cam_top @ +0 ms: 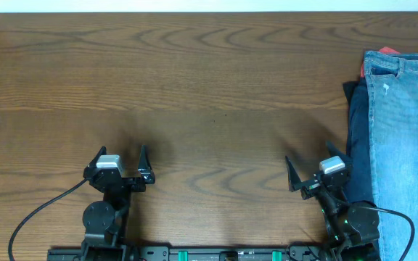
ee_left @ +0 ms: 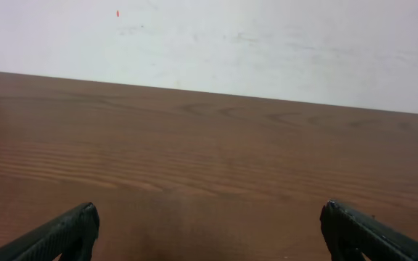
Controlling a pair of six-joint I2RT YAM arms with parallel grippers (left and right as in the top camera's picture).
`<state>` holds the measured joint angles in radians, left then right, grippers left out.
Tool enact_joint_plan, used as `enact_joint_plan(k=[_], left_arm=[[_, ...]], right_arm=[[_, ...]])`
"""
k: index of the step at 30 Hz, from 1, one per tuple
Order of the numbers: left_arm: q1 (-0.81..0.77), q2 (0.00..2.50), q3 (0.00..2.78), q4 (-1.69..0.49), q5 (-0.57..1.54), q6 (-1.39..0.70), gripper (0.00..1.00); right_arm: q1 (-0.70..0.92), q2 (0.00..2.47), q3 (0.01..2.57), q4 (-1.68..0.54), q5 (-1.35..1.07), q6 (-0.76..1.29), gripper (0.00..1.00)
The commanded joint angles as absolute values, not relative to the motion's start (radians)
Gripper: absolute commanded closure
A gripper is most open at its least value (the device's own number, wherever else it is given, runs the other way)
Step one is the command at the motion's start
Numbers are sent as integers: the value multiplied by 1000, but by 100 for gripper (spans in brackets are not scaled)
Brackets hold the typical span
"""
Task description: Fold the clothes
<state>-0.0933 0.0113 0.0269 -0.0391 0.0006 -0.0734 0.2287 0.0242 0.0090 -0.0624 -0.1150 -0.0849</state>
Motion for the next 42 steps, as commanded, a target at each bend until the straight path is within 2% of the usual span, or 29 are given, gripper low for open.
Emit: enact_joint_plan(k=[1, 15, 19, 26, 28, 32, 35, 37, 42], left_arm=[[-88, 12, 4, -70, -4, -64, 2], [-88, 12, 4, -66, -3, -65, 2], [-88, 12, 4, -58, 97, -65, 2], [-88, 12, 6, -43, 334, -176, 2], [-88, 12, 11, -43, 365, -216, 2], [-88, 12, 73, -46, 385, -235, 2], [-88, 26, 186, -79, 370, -234, 2], [-88, 60, 289, -145, 326, -234, 2], [-88, 268, 551, -344, 276, -234, 2]], right_arm=[[214, 25, 6, -64, -112, -95, 1], [214, 25, 6, -64, -112, -95, 1], [214, 25, 6, -50, -114, -93, 1], [215, 26, 6, -54, -217, 110, 1], [215, 26, 6, -44, -260, 171, 1], [215, 26, 38, -31, -369, 168, 1], [215, 27, 128, -98, -369, 171, 1], [214, 39, 236, -222, -331, 171, 1], [214, 187, 479, -455, -216, 168, 1]])
